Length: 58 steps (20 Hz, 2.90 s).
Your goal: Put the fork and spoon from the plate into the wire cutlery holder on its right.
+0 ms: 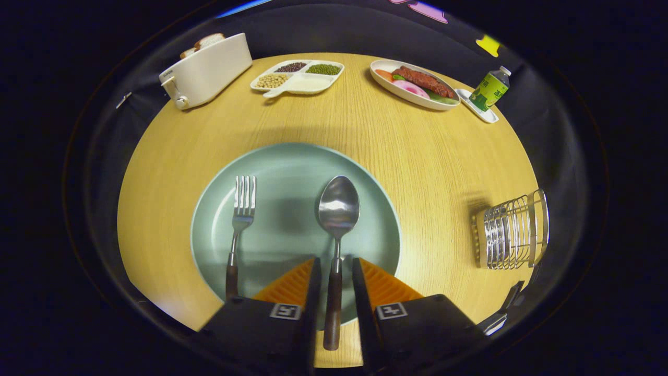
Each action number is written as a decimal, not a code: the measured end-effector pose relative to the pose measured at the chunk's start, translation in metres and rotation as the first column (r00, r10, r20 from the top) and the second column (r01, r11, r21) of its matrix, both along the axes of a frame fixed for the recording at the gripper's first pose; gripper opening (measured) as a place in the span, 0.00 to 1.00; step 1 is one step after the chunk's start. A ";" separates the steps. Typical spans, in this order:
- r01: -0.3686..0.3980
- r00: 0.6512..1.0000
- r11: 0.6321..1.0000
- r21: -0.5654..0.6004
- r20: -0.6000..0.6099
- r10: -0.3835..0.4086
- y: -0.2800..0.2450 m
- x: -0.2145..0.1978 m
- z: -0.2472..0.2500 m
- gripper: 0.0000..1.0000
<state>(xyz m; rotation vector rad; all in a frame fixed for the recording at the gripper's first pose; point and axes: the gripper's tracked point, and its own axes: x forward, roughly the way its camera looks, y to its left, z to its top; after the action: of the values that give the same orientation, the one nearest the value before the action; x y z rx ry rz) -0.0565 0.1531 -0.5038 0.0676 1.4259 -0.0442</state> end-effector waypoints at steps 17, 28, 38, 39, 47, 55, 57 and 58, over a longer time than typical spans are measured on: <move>-0.183 0.971 0.967 0.176 0.184 0.150 -0.069 0.014 0.134 0.06; -0.432 0.863 0.900 0.054 -0.265 0.430 -0.263 -0.032 0.132 0.06; -0.466 0.711 0.883 0.057 -0.570 0.412 -0.274 -0.033 0.090 0.06; -0.472 0.703 0.880 0.051 -0.580 0.410 -0.274 -0.032 0.087 0.06; -0.471 0.729 0.882 0.032 -0.549 0.409 -0.272 -0.020 0.082 0.20; -0.459 0.877 0.887 -0.050 -0.184 0.444 -0.252 0.007 0.131 0.40; -0.427 0.904 0.902 -0.063 -0.039 0.425 -0.228 0.017 0.150 0.41; -0.409 0.911 0.911 -0.056 0.033 0.411 -0.211 0.020 0.158 0.40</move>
<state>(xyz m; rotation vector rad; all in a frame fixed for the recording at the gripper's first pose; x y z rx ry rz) -0.0362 -0.0582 -0.3457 -0.2708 1.3694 0.2696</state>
